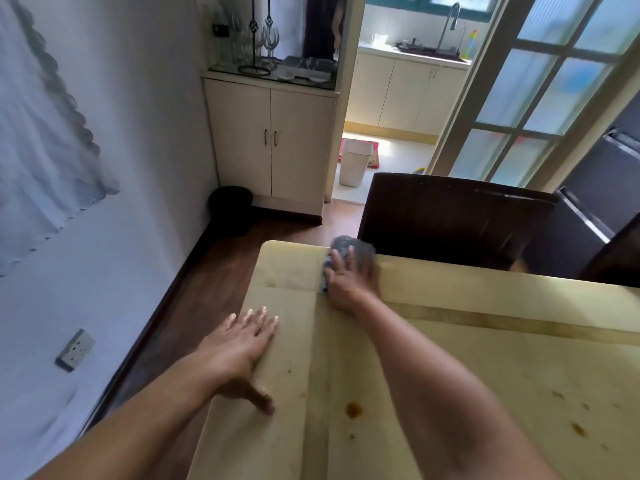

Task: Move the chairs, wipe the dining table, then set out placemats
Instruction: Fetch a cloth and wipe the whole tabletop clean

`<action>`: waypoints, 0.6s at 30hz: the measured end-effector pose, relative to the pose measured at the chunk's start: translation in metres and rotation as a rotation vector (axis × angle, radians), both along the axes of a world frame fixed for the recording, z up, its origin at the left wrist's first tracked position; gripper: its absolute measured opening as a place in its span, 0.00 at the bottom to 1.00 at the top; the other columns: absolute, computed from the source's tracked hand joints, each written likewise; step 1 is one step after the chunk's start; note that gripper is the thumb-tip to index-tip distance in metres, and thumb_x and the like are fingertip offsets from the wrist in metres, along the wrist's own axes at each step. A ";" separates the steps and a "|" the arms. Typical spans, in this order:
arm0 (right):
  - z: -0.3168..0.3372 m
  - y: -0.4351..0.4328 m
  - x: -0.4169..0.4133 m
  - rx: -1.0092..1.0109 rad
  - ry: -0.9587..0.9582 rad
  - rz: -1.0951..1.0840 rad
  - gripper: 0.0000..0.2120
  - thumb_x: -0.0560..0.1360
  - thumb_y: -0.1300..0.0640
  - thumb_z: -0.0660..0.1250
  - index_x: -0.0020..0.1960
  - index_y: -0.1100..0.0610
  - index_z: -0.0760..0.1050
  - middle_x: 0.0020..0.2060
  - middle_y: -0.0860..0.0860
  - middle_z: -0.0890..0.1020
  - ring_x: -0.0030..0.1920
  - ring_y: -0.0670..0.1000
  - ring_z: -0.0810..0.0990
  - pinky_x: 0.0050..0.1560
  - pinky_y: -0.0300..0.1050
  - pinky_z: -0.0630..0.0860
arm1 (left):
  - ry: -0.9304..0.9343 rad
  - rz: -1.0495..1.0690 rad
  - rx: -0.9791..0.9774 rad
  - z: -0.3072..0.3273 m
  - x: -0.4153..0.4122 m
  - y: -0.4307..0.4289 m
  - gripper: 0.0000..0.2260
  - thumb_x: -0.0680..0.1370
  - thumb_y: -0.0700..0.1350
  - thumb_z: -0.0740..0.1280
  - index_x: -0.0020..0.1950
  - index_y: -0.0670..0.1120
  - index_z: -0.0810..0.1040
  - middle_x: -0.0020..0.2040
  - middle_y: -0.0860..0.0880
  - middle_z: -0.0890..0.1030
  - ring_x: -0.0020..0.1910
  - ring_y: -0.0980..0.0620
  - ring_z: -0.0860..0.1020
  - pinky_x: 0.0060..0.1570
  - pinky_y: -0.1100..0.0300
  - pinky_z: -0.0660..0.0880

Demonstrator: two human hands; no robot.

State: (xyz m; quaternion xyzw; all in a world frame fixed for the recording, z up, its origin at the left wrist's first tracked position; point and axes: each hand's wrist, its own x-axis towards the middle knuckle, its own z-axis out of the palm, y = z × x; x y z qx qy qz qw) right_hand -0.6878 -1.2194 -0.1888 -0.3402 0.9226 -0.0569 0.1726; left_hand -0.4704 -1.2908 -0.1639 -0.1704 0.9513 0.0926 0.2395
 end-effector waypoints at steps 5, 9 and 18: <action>0.000 0.071 -0.050 0.062 0.106 -0.285 0.25 0.81 0.48 0.41 0.77 0.51 0.45 0.77 0.55 0.44 0.76 0.61 0.42 0.74 0.59 0.37 | 0.033 0.010 0.004 -0.002 0.000 0.002 0.57 0.66 0.68 0.69 0.76 0.49 0.32 0.76 0.47 0.32 0.76 0.49 0.34 0.71 0.55 0.33; -0.003 0.034 -0.027 -0.075 0.109 -0.230 0.24 0.82 0.53 0.45 0.76 0.56 0.49 0.77 0.56 0.51 0.76 0.60 0.47 0.75 0.55 0.44 | 0.065 0.029 0.026 -0.003 0.000 0.003 0.56 0.66 0.66 0.70 0.76 0.49 0.33 0.77 0.47 0.32 0.76 0.49 0.34 0.71 0.55 0.33; -0.010 -0.053 0.104 -0.160 -0.091 0.350 0.29 0.79 0.56 0.49 0.77 0.48 0.44 0.77 0.45 0.44 0.76 0.49 0.37 0.75 0.50 0.34 | 0.192 0.114 -0.059 -0.002 0.028 0.015 0.55 0.67 0.69 0.66 0.77 0.48 0.35 0.78 0.47 0.37 0.77 0.49 0.37 0.75 0.48 0.36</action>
